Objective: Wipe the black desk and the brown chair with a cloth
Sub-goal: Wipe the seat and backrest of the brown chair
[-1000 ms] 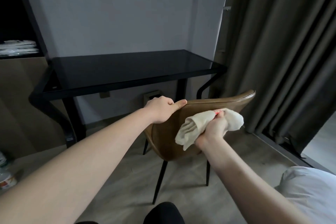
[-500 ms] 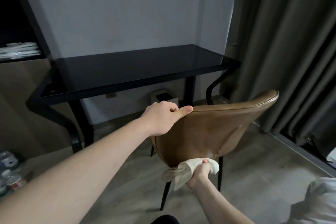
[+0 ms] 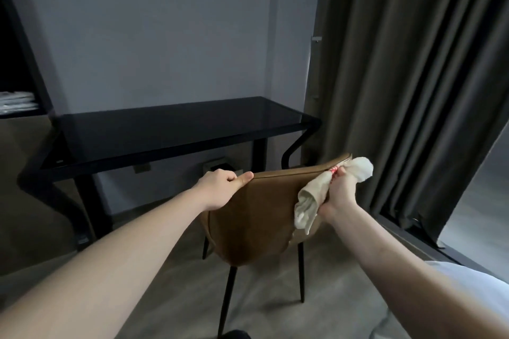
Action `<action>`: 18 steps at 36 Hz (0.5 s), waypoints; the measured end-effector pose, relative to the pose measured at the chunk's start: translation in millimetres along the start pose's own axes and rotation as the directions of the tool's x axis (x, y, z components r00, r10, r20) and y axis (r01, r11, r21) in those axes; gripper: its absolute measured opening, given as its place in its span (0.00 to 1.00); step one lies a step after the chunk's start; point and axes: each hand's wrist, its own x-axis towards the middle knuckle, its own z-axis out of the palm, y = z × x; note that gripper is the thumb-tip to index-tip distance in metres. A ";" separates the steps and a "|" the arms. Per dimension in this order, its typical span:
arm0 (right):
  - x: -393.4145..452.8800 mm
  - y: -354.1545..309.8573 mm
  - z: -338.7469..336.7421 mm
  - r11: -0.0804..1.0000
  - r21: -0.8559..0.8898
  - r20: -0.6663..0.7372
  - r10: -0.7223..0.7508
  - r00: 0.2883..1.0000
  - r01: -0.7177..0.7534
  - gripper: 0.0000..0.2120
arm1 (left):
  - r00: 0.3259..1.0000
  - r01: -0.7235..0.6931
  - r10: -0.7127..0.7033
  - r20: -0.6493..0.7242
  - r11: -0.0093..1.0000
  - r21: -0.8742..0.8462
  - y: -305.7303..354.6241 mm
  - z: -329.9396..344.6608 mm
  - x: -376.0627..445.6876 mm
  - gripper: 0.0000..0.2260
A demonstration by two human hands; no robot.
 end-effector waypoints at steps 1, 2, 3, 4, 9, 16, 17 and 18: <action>-5.3 -6.1 1.6 0.999 -0.032 0.010 -0.014 1.000 0.014 0.23 | 1.000 0.018 -0.018 0.018 1.000 0.004 2.6 -2.0 0.0 0.35; -7.4 -9.2 2.8 0.998 -0.055 0.013 -0.022 1.000 0.023 0.26 | 0.999 0.043 -0.044 0.029 0.999 0.014 6.8 -4.2 1.3 0.38; -9.7 -9.9 3.6 0.997 -0.076 0.005 -0.028 1.000 0.028 0.29 | 0.997 0.071 -0.072 0.032 0.997 0.032 13.1 -6.7 2.3 0.43; -11.2 -8.8 3.2 0.997 -0.080 -0.003 -0.020 1.000 0.020 0.31 | 0.995 0.099 -0.101 0.022 0.993 0.068 20.7 -8.5 4.1 0.48; -17.0 1.7 6.0 0.993 -0.119 -0.040 -0.007 0.999 0.002 0.28 | 0.998 0.041 -0.052 0.044 0.974 0.222 69.0 -2.8 25.1 0.49; 1.2 19.0 -2.3 0.994 -0.099 -0.017 0.054 0.998 -0.056 0.26 | 0.978 -0.204 0.208 -0.005 0.962 0.180 102.3 33.7 37.1 0.32; 7.9 23.1 -5.1 0.993 -0.088 -0.021 0.075 0.997 -0.076 0.25 | 0.972 -0.223 0.232 -0.024 0.953 0.203 100.7 35.3 38.9 0.32; 16.9 30.4 -9.9 0.993 -0.077 -0.037 0.090 0.995 -0.093 0.25 | 0.968 -0.237 0.250 -0.030 0.945 0.225 98.9 35.6 39.8 0.33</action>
